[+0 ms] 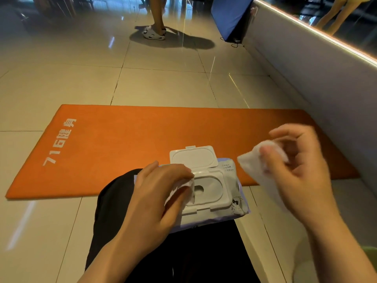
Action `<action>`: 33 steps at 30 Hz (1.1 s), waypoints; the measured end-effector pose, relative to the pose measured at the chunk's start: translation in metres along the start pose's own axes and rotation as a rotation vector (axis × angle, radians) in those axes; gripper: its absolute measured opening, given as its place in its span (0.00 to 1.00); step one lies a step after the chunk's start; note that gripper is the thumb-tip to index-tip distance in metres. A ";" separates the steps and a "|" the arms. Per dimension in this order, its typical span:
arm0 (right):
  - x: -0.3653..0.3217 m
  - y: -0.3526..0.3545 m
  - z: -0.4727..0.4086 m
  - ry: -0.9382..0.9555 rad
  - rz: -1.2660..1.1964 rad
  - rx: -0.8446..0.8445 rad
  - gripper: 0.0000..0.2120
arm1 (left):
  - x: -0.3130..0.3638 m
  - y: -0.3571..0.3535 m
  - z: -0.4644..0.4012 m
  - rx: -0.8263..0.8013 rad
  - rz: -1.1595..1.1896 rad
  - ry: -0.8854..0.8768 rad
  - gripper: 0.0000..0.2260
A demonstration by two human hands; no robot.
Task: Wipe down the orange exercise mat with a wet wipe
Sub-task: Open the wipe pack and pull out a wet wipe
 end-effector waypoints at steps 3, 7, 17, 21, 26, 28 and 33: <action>0.002 -0.007 0.020 0.126 0.093 -0.181 0.08 | 0.001 -0.002 0.003 -0.023 -0.044 0.010 0.11; 0.006 -0.022 0.041 0.317 0.186 -0.386 0.12 | -0.001 -0.002 0.004 -0.043 -0.067 0.015 0.14; 0.025 -0.020 0.042 0.300 0.198 -0.450 0.20 | -0.009 0.001 0.009 0.000 -0.098 -0.093 0.08; 0.026 -0.020 0.042 0.293 0.185 -0.439 0.21 | 0.003 0.000 0.007 -0.047 -0.292 -0.416 0.08; 0.028 -0.020 0.043 0.251 0.169 -0.438 0.21 | 0.003 -0.005 0.005 -0.336 -0.363 -0.500 0.16; 0.030 -0.020 0.044 0.245 0.175 -0.443 0.21 | 0.001 -0.004 0.005 -0.391 -0.386 -0.488 0.18; 0.031 -0.020 0.043 0.240 0.183 -0.447 0.21 | 0.001 -0.005 0.006 -0.400 -0.409 -0.476 0.19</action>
Point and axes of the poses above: each hand's wrist, its own z-axis away from the middle knuckle, its own y-axis out of the back of the hand, x = y × z, the point moved 1 cm from there along -z, towards the middle knuckle, and after that the axes turned 15 degrees about x, right-handed, at the moved point
